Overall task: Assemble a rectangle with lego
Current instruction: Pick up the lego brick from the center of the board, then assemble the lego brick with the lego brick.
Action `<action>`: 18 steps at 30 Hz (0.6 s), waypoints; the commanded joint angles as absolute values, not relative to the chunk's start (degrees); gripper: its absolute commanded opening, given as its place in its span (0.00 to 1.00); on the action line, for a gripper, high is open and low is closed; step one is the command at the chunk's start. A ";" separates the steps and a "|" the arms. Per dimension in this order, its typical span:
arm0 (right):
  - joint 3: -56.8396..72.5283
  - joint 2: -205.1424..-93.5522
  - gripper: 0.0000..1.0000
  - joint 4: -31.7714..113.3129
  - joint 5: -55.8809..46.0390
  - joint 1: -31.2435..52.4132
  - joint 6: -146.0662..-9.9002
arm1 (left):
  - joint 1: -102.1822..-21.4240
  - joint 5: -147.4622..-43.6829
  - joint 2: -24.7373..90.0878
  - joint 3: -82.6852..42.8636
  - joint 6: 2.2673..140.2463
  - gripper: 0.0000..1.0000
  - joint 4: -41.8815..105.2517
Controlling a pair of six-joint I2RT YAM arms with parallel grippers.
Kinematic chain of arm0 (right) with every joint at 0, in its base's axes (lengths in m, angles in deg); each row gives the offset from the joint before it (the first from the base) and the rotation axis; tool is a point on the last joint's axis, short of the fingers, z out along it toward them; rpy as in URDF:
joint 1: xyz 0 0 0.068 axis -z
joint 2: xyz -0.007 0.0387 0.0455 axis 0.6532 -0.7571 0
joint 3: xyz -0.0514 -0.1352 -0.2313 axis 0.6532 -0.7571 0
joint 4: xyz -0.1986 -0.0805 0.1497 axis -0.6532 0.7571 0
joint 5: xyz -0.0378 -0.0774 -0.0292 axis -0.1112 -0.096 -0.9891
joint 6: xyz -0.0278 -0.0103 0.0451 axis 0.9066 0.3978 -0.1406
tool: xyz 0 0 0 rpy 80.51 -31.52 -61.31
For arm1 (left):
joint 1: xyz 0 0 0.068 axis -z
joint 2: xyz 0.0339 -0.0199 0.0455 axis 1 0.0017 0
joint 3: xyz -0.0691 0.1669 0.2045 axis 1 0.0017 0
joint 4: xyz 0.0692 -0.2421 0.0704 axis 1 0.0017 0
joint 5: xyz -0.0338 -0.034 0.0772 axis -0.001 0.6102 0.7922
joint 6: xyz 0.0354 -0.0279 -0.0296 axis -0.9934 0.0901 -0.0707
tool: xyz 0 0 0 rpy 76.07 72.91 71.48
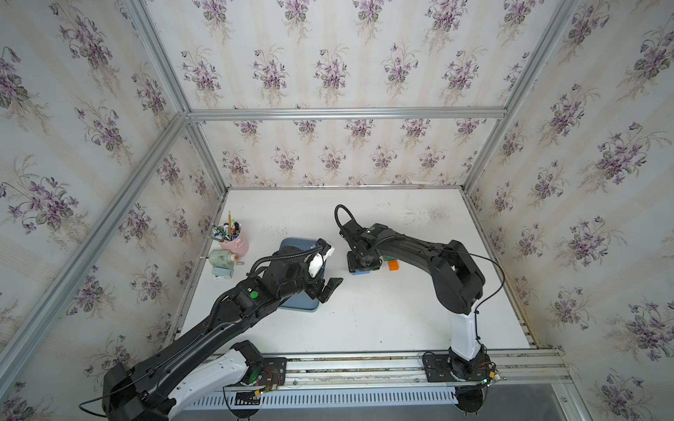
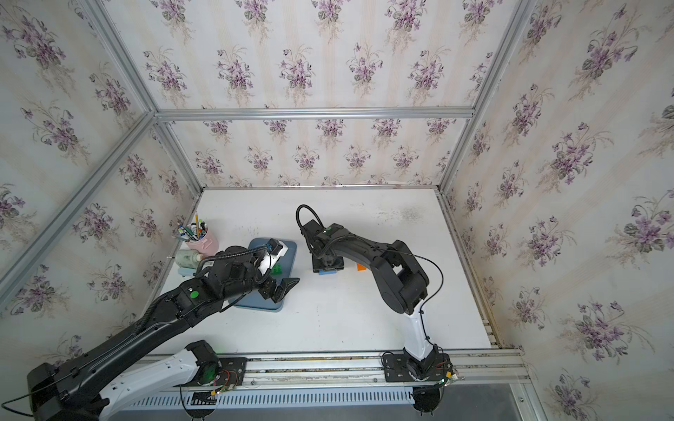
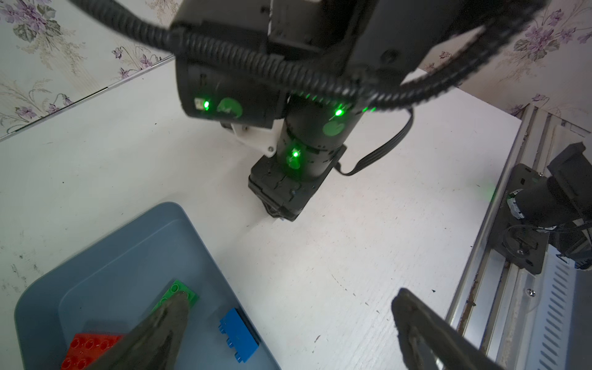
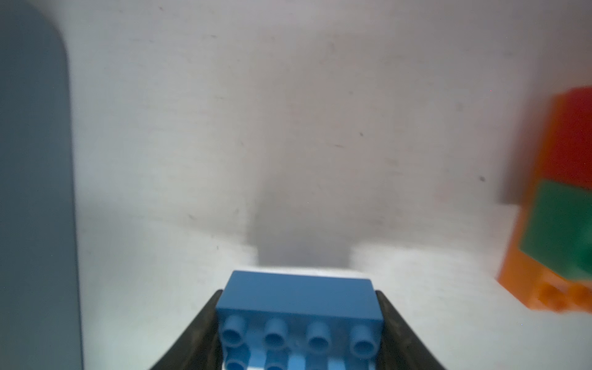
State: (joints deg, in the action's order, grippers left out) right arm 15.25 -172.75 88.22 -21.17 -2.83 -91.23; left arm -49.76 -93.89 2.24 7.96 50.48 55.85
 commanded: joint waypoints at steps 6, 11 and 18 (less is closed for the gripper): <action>4.57 -161.04 0.50 92.21 -21.67 7.00 -78.89 | -49.75 -95.62 2.56 7.23 51.26 1.00 54.94; 2.90 -161.51 0.50 91.52 -23.76 9.15 -75.57 | -49.74 -96.00 1.94 7.53 51.40 1.00 54.94; 2.09 -162.93 0.51 88.56 -25.39 11.87 -74.13 | -49.74 -95.99 1.63 7.64 51.64 1.00 54.85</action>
